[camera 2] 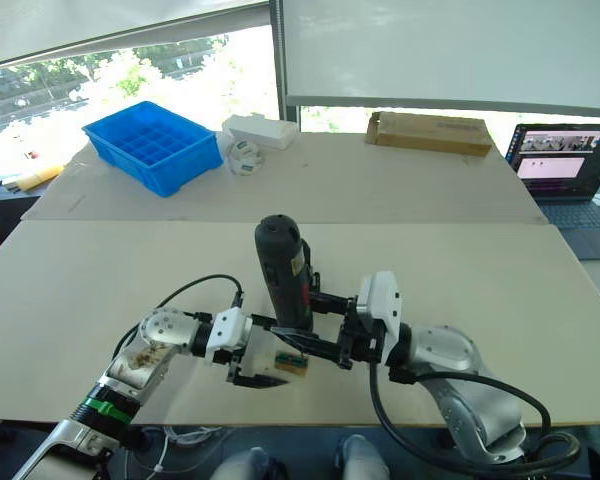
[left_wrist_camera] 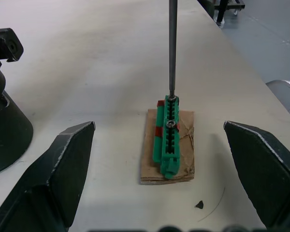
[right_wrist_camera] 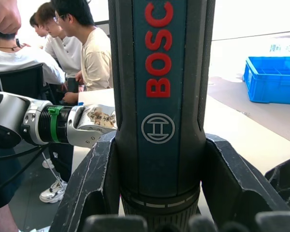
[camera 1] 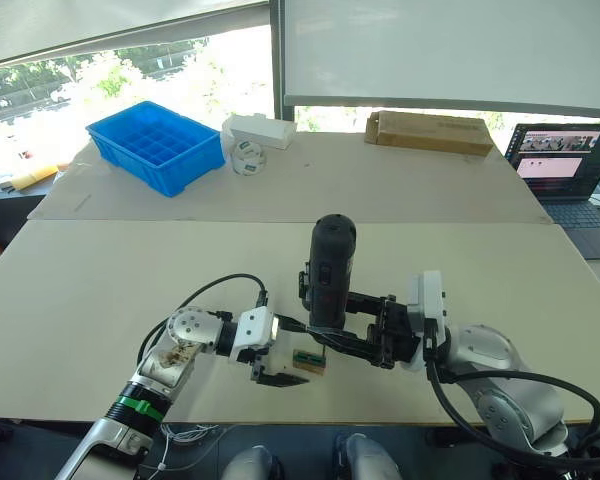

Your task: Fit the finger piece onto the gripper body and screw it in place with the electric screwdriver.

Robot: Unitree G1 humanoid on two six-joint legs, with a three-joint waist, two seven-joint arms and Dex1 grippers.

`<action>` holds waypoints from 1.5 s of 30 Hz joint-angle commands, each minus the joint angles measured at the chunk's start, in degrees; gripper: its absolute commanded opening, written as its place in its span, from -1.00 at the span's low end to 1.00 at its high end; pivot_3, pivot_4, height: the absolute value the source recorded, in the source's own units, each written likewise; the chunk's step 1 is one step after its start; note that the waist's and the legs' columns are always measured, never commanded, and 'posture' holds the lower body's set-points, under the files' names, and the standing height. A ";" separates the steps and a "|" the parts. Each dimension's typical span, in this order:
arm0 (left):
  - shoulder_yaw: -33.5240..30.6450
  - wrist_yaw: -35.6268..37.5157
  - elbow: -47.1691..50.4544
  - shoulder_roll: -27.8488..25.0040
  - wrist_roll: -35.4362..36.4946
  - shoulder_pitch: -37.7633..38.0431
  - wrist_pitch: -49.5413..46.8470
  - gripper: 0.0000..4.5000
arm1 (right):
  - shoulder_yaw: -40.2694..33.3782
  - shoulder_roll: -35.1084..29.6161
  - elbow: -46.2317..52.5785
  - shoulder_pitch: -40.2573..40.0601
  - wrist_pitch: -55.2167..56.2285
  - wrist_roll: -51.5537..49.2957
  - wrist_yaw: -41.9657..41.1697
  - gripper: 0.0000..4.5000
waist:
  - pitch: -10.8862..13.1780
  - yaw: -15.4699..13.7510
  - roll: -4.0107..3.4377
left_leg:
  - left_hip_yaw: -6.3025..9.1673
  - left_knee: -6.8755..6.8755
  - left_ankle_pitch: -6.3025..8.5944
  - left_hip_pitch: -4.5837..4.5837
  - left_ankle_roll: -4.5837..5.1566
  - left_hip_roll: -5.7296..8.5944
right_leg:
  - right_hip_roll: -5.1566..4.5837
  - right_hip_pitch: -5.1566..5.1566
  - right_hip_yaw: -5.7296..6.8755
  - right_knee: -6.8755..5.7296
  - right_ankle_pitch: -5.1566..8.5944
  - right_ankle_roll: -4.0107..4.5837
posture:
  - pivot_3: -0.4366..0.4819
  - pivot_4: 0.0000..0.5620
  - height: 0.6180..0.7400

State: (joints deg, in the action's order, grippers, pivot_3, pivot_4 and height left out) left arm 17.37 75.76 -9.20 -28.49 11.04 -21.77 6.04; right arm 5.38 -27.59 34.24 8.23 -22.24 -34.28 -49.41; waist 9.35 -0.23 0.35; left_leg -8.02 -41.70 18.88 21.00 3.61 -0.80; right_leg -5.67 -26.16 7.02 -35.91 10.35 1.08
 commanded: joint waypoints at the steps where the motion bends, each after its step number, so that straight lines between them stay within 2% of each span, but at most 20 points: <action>1: 0.15 -0.10 0.77 0.16 0.04 -0.32 0.18 1.00 | -0.46 0.29 1.53 0.51 2.08 -0.40 0.01 -0.14 | 0.00 0.00 0.00 | 0.00 0.00 0.00 0.00 0.00 0.00 | 0.00 0.00 0.00 0.00 0.00 0.00 | -0.05 -0.47 0.97; 15: -0.16 -0.74 1.15 -0.17 0.15 -0.18 -0.33 1.00 | -0.97 -0.28 0.96 1.29 2.49 -0.62 -0.45 -0.14 | 0.00 0.03 0.01 | 0.00 0.00 0.00 0.00 0.00 0.00 | 0.00 0.00 0.00 0.00 0.00 0.00 | -0.05 -0.47 0.97; 22: -2.28 -0.77 3.36 -2.33 1.88 0.59 -2.63 1.00 | -4.18 -1.69 3.65 5.85 -1.79 -6.31 1.98 -0.14 | 0.00 0.11 0.01 | 0.02 0.00 0.00 0.00 0.00 -0.01 | 0.00 -0.01 0.01 0.00 0.00 0.00 | -0.05 -0.47 0.97; 28: -4.01 -0.81 7.22 -4.47 3.86 1.86 -5.35 1.00 | -7.18 -3.39 4.60 11.67 -7.13 -13.01 5.20 -0.14 | 0.00 0.08 0.01 | 0.04 0.00 0.00 0.02 0.00 -0.01 | -0.05 -0.03 0.02 0.00 -0.01 0.01 | -0.05 -0.47 0.97; 32: -5.85 -2.30 8.07 -4.83 5.08 1.42 -7.91 1.00 | -8.64 -4.95 2.79 18.94 -11.91 -18.91 7.00 -0.14 | 0.00 0.07 0.01 | 0.04 -0.01 0.00 0.05 0.01 0.00 | -0.06 -0.04 0.04 0.01 -0.01 0.02 | -0.05 -0.47 0.97; 38: -7.63 -4.00 5.38 -4.73 4.84 -0.88 -8.02 1.00 | -9.34 -6.36 -2.95 29.24 -18.11 -24.94 7.64 -0.14 | 0.00 0.11 0.01 | 0.05 -0.01 0.00 0.06 0.01 0.00 | -0.05 -0.04 0.07 -0.01 -0.02 0.04 | -0.05 -0.47 0.97; 45: -9.20 -4.98 0.34 -4.34 4.49 -4.28 -7.11 1.00 | -7.70 -6.04 -11.00 38.84 -22.44 -25.06 5.97 -0.14 | 0.00 0.15 0.01 | 0.01 -0.01 0.00 0.12 0.02 0.00 | -0.05 -0.07 0.09 0.00 -0.05 0.03 | -0.05 -0.47 0.97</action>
State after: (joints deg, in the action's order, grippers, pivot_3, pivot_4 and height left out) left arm 9.73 71.08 -8.55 -33.04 15.06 -24.79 -1.67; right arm -1.06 -34.01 23.51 44.28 -44.50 -57.88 -43.12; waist 9.35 -0.08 0.37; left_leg -8.01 -41.71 18.88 21.11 3.63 -0.80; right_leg -5.71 -26.23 7.11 -35.91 10.30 1.11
